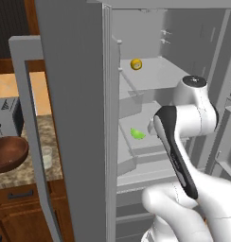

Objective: Grab a lemon wedge from the fridge and one ice cube from the ice bowl, and put them in the glass of lemonade.

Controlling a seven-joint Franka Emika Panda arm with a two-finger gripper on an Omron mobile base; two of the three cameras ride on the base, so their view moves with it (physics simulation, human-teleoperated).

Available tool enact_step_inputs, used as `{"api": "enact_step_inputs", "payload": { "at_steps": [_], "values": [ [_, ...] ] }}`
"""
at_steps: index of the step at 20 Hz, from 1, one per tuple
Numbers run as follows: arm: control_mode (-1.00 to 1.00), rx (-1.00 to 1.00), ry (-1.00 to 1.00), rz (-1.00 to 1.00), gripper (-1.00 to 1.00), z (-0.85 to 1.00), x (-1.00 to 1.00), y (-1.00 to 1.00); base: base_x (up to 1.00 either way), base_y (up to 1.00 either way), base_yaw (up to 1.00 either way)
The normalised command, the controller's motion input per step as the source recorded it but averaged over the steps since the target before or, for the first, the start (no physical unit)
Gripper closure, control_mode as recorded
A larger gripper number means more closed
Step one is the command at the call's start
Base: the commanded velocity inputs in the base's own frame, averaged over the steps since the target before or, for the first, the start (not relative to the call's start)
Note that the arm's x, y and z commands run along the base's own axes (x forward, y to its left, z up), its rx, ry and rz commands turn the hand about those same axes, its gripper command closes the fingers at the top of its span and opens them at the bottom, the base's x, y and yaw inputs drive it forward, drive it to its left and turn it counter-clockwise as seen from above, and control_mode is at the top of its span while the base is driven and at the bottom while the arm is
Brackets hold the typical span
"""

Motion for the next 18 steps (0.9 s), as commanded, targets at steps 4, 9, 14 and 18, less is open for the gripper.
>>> {"api": "enact_step_inputs", "payload": {
  "at_steps": [4, 9, 14, 18],
  "values": [
    [-1.00, 0.01, 0.00, 0.05, -1.00, -0.71, 0.64, -0.02, 0.00, 0.00, 0.00],
    [-1.00, 0.00, 0.00, 0.01, -1.00, -0.33, 0.23, 0.00, 0.00, 0.00, 0.00],
    [-1.00, 0.10, -0.04, 0.02, -1.00, -0.38, 0.24, 0.00, 0.00, 0.00, 0.00],
    [-1.00, 0.11, -0.05, 0.04, -1.00, -0.09, 0.22, 0.00, 0.00, 0.00, 0.00]
  ]
}}
